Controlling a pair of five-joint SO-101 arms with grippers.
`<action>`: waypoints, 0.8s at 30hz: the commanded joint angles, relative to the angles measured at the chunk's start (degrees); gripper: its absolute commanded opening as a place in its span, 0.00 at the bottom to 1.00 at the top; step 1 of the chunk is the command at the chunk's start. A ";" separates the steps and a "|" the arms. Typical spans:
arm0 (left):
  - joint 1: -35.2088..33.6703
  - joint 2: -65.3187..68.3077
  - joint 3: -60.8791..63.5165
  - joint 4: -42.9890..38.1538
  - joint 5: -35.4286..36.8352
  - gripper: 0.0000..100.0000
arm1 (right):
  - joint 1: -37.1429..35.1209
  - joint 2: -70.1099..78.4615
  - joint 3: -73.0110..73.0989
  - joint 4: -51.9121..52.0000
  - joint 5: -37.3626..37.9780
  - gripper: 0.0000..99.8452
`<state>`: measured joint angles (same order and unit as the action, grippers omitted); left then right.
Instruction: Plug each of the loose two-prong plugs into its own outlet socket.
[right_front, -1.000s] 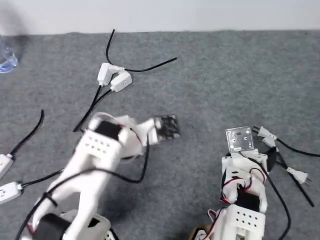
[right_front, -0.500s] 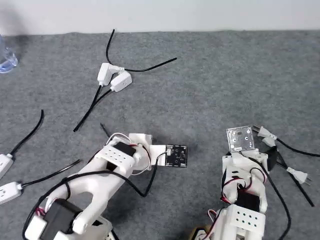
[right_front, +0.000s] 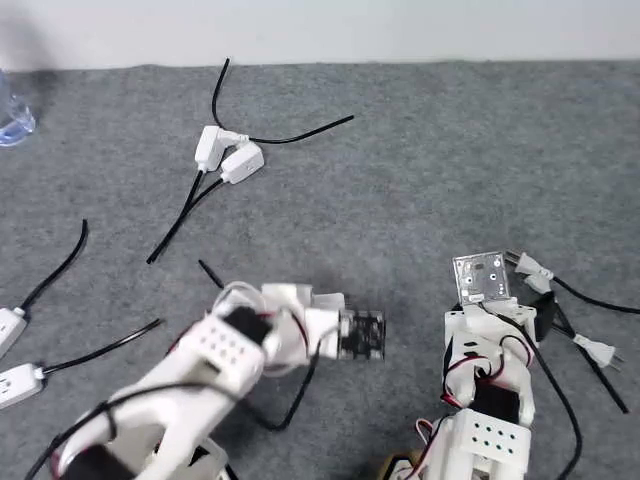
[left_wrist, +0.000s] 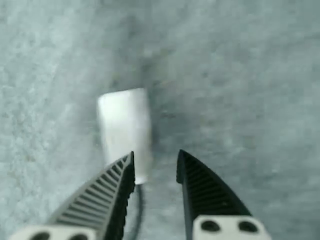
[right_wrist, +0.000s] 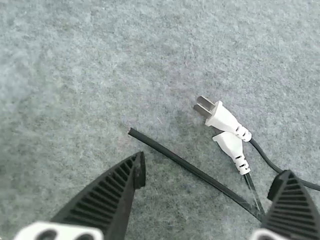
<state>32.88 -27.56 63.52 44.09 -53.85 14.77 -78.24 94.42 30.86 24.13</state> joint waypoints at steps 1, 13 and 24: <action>5.10 -9.23 4.62 0.53 3.43 0.13 | 0.40 -0.04 -0.97 -1.01 -0.53 0.38; -9.32 -9.76 -6.64 -4.22 4.92 0.17 | 0.31 -0.04 -0.88 -1.10 -0.53 0.38; -4.84 21.98 -16.92 -16.00 9.14 0.10 | 0.22 -0.40 -0.53 -1.36 -0.53 0.38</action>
<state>25.67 -9.36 50.95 29.93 -45.67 14.68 -78.24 94.42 30.86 24.13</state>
